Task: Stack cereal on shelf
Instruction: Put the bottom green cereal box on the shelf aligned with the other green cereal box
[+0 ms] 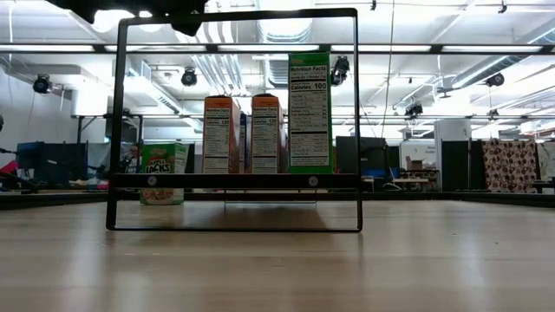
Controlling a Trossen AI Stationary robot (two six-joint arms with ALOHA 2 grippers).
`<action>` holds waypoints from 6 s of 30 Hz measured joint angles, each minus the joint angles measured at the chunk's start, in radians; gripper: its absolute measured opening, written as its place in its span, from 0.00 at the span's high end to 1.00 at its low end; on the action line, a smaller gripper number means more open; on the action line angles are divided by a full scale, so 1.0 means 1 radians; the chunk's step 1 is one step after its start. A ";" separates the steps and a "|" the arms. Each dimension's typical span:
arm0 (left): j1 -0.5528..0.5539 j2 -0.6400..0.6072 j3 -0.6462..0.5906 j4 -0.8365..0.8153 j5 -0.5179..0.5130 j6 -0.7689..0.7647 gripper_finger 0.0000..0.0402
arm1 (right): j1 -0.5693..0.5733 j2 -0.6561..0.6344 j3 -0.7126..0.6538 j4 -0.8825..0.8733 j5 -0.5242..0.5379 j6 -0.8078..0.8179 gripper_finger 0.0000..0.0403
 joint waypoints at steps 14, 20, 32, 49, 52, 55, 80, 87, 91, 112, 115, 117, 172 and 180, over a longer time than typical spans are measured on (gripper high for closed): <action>0.000 -0.005 0.001 0.011 0.000 -0.010 1.00 | 0.008 -0.082 -0.161 0.133 -0.008 -0.010 0.34; 0.000 -0.005 0.001 0.010 0.000 -0.010 1.00 | 0.008 -0.104 -0.169 0.148 -0.014 0.018 0.35; 0.000 -0.005 0.001 0.010 0.000 -0.010 1.00 | 0.007 -0.133 -0.139 0.148 -0.008 0.085 0.35; 0.000 -0.005 0.001 0.010 0.000 -0.010 1.00 | 0.007 -0.127 -0.233 0.207 -0.053 0.077 0.35; 0.000 -0.005 0.001 0.010 0.000 -0.011 1.00 | 0.007 -0.127 -0.244 0.214 -0.053 0.076 0.36; 0.000 -0.005 0.001 0.010 0.000 -0.011 1.00 | 0.007 -0.127 -0.269 0.249 -0.053 0.078 0.39; 0.000 -0.005 0.000 0.009 0.000 -0.018 1.00 | 0.007 -0.127 -0.284 0.301 -0.054 0.082 0.60; 0.000 -0.005 0.000 0.011 0.000 -0.018 1.00 | -0.004 -0.140 -0.244 0.263 -0.062 0.172 0.63; 0.000 -0.006 0.000 0.013 0.000 -0.018 1.00 | -0.017 -0.155 -0.200 0.218 -0.054 0.217 0.65; 0.000 -0.006 0.000 0.014 0.000 -0.018 1.00 | -0.035 -0.408 -0.137 0.445 0.543 0.102 0.68; 0.000 -0.006 0.000 0.015 0.000 -0.018 1.00 | -0.057 -0.426 -0.137 0.509 0.605 0.001 0.68; 0.000 -0.006 0.000 0.015 0.000 -0.018 1.00 | -0.086 -0.430 -0.137 0.543 0.610 -0.066 0.68; 0.000 -0.255 -0.001 -0.216 -0.104 0.080 1.00 | -0.640 -0.019 0.256 0.717 0.167 -0.794 0.68; 0.000 -0.273 -0.001 -0.241 -0.104 0.068 1.00 | -0.643 0.142 0.448 0.574 0.154 -0.859 0.68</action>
